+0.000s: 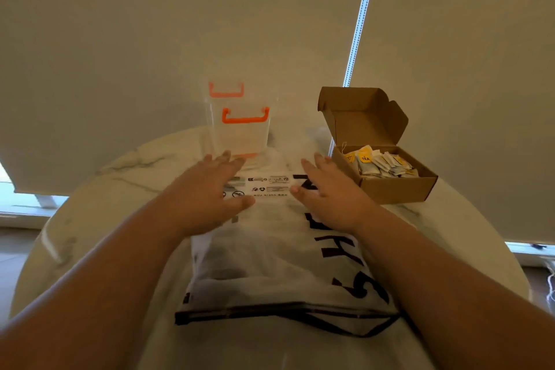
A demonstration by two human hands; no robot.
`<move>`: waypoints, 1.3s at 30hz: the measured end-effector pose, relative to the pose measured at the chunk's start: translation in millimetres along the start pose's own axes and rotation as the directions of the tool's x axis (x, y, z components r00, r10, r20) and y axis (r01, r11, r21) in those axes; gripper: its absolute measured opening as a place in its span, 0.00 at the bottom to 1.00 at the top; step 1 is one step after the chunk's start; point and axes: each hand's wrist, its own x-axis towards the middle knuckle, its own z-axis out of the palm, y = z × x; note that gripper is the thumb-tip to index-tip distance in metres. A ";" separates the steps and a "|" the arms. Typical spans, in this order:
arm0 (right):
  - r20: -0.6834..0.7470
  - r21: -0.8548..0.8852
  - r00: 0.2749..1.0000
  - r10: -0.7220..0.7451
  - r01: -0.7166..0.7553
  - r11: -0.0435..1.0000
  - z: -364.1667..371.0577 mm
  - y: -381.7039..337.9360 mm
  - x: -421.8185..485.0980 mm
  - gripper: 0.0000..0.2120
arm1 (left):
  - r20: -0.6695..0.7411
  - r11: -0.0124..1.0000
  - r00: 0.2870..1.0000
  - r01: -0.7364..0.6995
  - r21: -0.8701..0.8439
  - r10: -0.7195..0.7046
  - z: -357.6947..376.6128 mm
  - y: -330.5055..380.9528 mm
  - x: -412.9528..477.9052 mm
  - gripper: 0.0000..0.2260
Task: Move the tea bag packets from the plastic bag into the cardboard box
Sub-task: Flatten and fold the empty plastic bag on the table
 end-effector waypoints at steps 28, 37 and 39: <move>0.408 -0.232 0.912 0.045 0.056 0.971 9.6 -15.9 -145.9 0.32 | -0.091 0.997 0.996 -0.031 -0.076 0.024 13.9 5.3 -196.2 0.17; 0.196 -0.057 0.980 0.009 0.002 0.998 -10.0 -67.0 -106.8 0.31 | -0.073 0.986 0.985 -0.148 0.076 0.153 -2.5 8.8 -221.7 0.04; 0.216 -0.128 0.976 0.003 0.026 0.992 9.7 -68.3 -96.4 0.37 | -0.070 0.989 0.988 -0.137 0.050 0.141 -8.5 9.6 -222.1 0.05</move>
